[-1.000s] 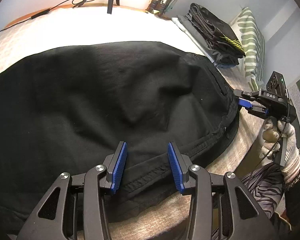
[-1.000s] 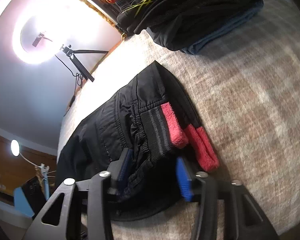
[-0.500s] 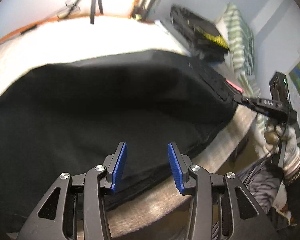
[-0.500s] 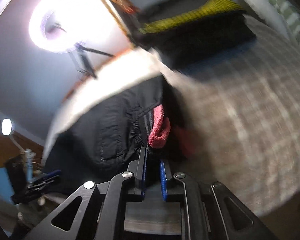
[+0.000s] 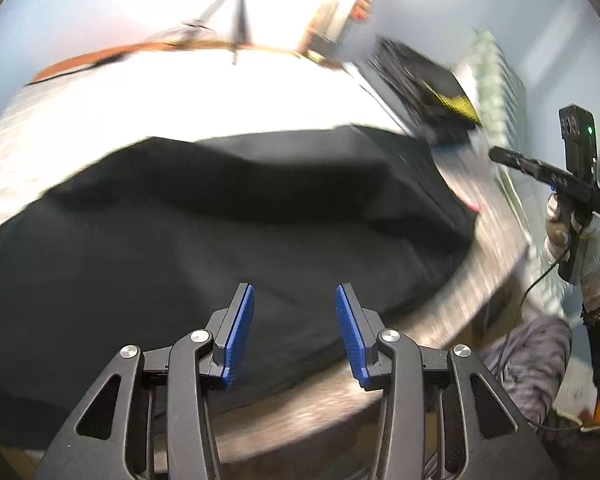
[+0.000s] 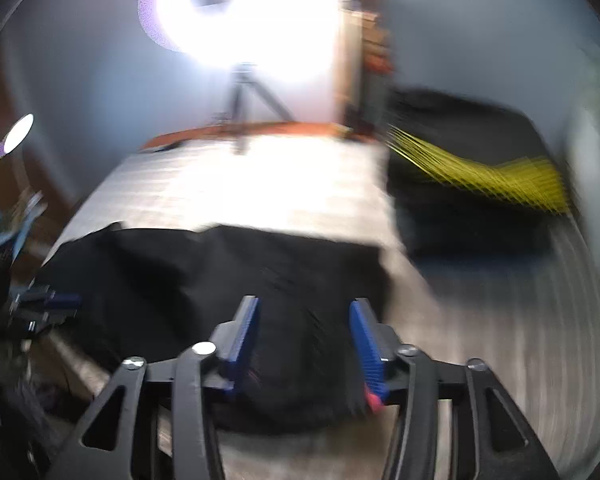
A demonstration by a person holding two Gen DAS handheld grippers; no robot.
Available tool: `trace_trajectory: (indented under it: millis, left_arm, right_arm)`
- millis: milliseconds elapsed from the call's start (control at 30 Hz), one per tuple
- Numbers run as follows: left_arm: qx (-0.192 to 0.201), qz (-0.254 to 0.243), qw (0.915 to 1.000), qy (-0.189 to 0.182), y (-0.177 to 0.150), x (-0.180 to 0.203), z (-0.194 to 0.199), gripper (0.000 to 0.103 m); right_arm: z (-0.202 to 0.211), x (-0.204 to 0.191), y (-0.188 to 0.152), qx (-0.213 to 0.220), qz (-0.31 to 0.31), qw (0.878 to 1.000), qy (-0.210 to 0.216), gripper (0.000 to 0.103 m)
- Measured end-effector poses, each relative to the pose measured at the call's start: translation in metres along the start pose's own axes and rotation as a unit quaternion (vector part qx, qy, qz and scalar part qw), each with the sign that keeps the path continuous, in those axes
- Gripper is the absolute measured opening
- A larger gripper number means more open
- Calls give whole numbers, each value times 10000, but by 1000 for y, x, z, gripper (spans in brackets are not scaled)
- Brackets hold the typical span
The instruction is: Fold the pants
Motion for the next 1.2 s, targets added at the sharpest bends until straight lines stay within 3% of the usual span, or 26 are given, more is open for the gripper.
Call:
trace_trajectory:
  millis: [67, 233, 367, 567, 700, 767, 833, 867, 933, 1033, 1100, 1200]
  left_arm:
    - [193, 203, 9994, 195, 1, -16, 15, 52]
    - [451, 681, 9940, 722, 6, -58, 47, 53]
    - [610, 767, 9904, 972, 24, -71, 60, 53]
    - [583, 618, 9918, 952, 62, -68, 46, 53]
    - [489, 504, 9943, 805, 85, -62, 23, 53]
    - [424, 454, 9951, 769, 94, -58, 8, 53]
    - [350, 383, 9960, 734, 100, -54, -5, 53]
    - [325, 348, 9962, 725, 102, -53, -10, 53]
    - [268, 301, 9967, 703, 106, -50, -20, 53]
    - [275, 227, 9971, 675, 113, -44, -24, 53]
    - [359, 163, 9970, 660, 120, -39, -22, 53]
    - [418, 39, 9971, 637, 125, -32, -23, 53]
  right_arm:
    - [-12, -19, 22, 23, 435, 9983, 392, 66]
    - [-72, -49, 63, -423, 798, 9894, 1135, 66]
    - [-121, -74, 79, -731, 1139, 9784, 1560, 68]
    - [-168, -97, 69, -1375, 1421, 9580, 2079, 69]
    - [-179, -95, 62, -1602, 1213, 9474, 2493, 68]
    - [-178, -94, 59, -1650, 1164, 9429, 2649, 59]
    - [-174, -96, 54, -1696, 1173, 9392, 2746, 33]
    - [-170, -96, 51, -1702, 1233, 9387, 2732, 27]
    - [-159, -98, 45, -1591, 1419, 9410, 2628, 11]
    - [-130, -103, 44, -1013, 1716, 9555, 2174, 6]
    - [-96, -107, 43, -254, 2031, 9637, 1713, 6]
    - [-50, -113, 30, 668, 2371, 9607, 1278, 5]
Point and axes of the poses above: each gripper's, at about its wrist camera, not at the fingertips, and z roughly against the way its jaws point, x to its right, y to its top, the point moved 6 cm from there along -z, roughly the way its jaws point, and after that the axes turned 13 degrees about -y, right-handed, at the moved point
